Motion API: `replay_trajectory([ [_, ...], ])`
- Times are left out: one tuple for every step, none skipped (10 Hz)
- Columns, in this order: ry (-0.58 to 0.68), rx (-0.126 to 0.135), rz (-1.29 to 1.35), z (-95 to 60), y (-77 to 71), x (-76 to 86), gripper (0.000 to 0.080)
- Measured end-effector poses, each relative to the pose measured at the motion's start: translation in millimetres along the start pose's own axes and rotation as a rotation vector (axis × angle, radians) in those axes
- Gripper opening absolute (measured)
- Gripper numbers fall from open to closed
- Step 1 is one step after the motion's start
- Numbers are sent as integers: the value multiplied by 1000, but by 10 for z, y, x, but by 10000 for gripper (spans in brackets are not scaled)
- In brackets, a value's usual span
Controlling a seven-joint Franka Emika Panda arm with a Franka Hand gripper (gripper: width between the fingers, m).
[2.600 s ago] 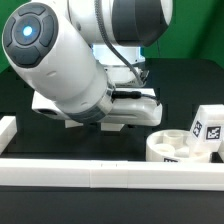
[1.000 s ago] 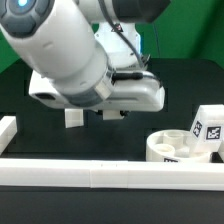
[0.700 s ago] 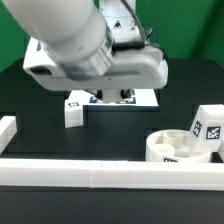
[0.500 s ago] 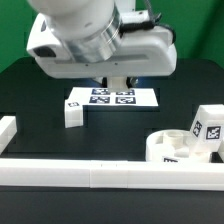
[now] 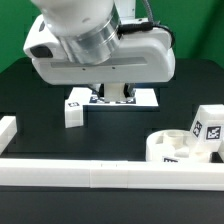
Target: Assemble stool
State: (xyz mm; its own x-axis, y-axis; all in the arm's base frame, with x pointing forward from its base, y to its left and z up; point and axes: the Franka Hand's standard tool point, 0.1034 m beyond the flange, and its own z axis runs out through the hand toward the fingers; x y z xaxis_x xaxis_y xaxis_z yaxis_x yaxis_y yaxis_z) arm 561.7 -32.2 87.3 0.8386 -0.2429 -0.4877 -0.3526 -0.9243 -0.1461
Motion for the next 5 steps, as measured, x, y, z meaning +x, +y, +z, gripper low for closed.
replay_trajectory([
  [59, 16, 1, -113, -62, 27, 327],
  [156, 15, -5, -199, -129, 75, 327],
  [236, 13, -9, -237, -167, 71, 327],
  [309, 8, -7, -224, -144, 92, 327],
  [356, 4, -7, -220, -139, 109, 327],
])
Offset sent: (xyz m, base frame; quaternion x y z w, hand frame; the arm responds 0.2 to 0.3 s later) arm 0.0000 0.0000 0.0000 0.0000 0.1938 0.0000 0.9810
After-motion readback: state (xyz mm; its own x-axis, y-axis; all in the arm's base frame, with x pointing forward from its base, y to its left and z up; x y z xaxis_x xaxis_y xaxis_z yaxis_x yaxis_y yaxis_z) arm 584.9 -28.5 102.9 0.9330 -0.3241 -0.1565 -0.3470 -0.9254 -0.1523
